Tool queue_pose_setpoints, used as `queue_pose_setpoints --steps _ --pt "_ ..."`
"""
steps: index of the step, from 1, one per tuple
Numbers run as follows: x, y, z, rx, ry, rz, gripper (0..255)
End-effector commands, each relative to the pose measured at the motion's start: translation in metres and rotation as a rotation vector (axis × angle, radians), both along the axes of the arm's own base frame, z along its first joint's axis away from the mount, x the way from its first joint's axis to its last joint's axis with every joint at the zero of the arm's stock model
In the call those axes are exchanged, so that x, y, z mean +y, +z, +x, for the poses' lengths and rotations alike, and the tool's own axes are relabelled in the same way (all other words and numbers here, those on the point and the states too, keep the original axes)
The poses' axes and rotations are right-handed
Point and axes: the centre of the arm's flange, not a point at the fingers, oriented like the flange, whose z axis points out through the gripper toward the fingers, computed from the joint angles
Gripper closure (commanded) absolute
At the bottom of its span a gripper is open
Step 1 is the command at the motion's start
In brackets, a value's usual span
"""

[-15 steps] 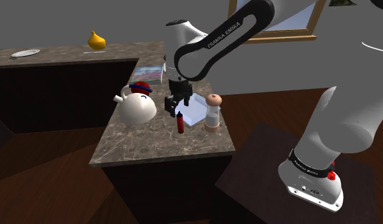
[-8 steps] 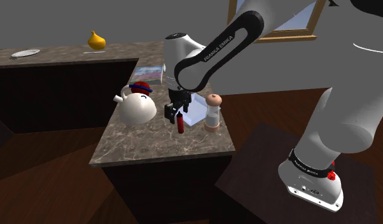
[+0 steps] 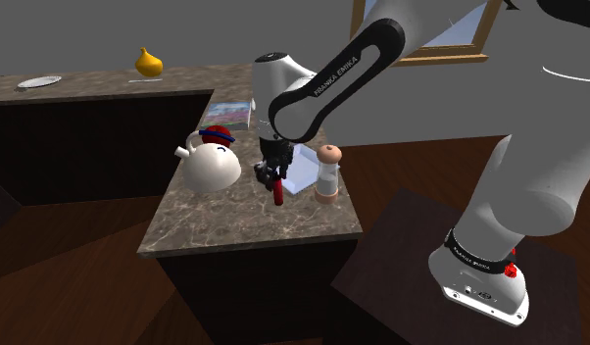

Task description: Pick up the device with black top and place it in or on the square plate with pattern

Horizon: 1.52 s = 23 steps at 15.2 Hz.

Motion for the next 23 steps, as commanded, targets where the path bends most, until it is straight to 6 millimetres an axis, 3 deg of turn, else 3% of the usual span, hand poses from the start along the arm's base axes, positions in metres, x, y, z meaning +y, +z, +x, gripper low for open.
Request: queue_pose_setpoints --steps 1,9,23 --pt "0.0 0.0 0.0 0.0 0.0 0.0 255" --pt "0.0 0.0 0.0 0.0 0.0 0.0 255" --pt "0.0 0.074 0.0 0.0 0.0 0.0 255"
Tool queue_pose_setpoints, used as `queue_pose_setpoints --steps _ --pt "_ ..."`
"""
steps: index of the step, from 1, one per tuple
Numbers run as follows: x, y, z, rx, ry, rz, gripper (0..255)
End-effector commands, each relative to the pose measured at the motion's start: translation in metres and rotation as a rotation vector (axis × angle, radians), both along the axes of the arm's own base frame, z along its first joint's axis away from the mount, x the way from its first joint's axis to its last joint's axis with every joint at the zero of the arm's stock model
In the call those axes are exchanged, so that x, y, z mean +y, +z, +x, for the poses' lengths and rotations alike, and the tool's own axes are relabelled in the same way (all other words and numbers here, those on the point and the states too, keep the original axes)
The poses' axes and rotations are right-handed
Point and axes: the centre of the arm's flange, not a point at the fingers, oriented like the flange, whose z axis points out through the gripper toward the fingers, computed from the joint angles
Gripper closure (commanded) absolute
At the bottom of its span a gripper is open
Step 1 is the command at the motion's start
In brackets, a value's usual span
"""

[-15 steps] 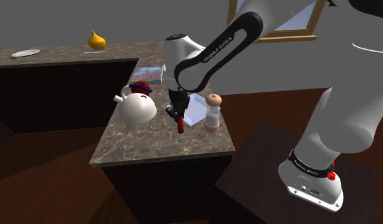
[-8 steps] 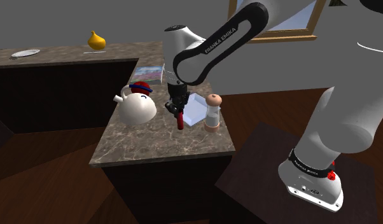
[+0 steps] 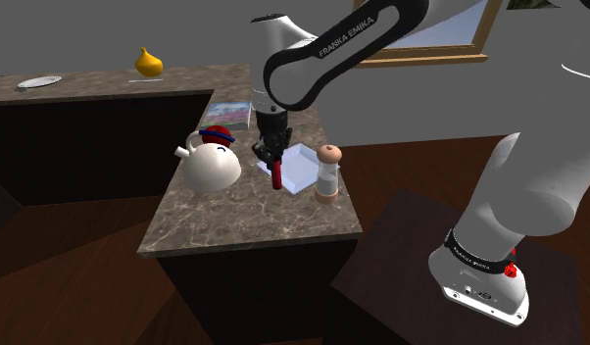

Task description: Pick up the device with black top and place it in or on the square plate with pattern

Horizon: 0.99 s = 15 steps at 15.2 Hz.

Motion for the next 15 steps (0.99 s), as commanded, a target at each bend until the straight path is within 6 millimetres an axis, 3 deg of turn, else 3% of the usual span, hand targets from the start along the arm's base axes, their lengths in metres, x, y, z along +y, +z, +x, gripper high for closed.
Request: queue_pose_setpoints --steps 1,4,15 --pt "0.0 0.011 0.0 0.0 0.0 0.0 255" --pt "0.0 0.023 0.0 0.0 0.0 0.0 255" --pt "-0.135 0.046 0.049 0.0 0.0 0.0 255"
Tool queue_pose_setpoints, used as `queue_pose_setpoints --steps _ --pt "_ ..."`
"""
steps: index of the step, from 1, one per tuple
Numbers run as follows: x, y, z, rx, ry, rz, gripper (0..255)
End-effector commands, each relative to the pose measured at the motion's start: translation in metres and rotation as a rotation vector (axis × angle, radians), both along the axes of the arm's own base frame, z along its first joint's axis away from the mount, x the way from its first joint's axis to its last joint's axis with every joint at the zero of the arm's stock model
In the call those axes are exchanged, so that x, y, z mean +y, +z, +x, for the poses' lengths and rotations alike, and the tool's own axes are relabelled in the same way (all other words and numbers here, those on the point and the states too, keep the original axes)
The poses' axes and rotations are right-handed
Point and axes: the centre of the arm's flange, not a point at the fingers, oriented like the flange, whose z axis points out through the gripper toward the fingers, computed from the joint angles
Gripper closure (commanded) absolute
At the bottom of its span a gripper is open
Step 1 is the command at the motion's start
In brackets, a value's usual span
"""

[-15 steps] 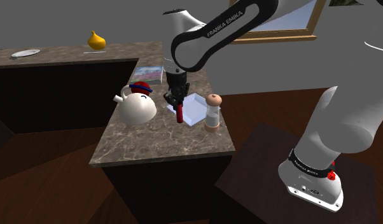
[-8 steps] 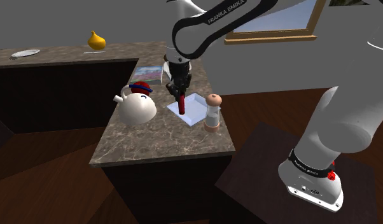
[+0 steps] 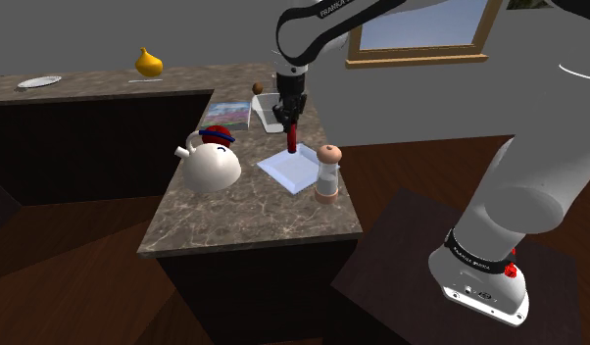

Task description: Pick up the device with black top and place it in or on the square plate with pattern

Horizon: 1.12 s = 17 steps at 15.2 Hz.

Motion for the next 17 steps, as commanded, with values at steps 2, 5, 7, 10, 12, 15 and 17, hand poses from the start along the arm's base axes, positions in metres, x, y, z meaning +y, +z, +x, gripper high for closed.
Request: queue_pose_setpoints --steps 2,5,7,10,12,15,17 --pt "-0.035 0.006 0.013 -0.001 0.002 0.0 255" --pt "-0.045 -0.002 0.017 -0.001 0.002 0.0 255" --pt "-0.045 -0.013 0.017 -0.001 0.002 0.0 255" --pt "-0.045 -0.029 0.017 -0.001 0.002 0.0 255" --pt "-0.045 -0.039 0.017 -0.001 0.002 0.0 255" --pt "-0.045 -0.055 0.017 -0.001 0.002 0.0 255" --pt "-0.045 -0.066 0.017 -0.001 0.002 0.0 255"
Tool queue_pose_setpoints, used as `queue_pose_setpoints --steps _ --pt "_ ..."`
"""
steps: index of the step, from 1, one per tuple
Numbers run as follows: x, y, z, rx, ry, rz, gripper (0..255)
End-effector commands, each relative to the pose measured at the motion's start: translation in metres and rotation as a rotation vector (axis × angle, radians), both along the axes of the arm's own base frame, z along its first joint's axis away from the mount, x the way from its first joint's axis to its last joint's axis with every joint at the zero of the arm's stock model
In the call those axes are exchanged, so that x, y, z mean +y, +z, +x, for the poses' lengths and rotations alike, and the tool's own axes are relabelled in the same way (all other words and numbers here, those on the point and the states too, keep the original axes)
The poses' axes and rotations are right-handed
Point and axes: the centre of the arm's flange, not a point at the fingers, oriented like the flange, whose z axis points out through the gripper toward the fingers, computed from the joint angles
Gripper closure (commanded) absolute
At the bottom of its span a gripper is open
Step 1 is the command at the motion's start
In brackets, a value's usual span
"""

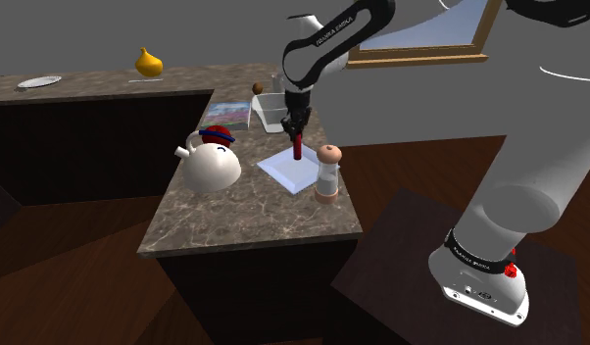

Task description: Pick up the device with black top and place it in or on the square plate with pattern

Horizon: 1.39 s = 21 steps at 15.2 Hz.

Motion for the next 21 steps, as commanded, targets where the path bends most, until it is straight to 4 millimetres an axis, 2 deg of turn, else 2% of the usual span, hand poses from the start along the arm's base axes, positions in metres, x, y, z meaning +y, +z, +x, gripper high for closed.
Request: queue_pose_setpoints --steps 1,4,12,13,18,21 --pt "0.001 -0.01 0.001 -0.001 0.0 0.0 255" --pt "0.001 -0.031 0.001 -0.001 0.0 0.0 255" --pt "0.001 -0.031 0.001 -0.001 0.0 0.0 255" --pt "0.001 -0.031 0.001 -0.001 0.0 0.0 0" --pt "0.001 -0.031 0.001 -0.001 0.0 0.0 0" --pt "0.001 0.009 -0.001 -0.001 0.0 0.0 0"
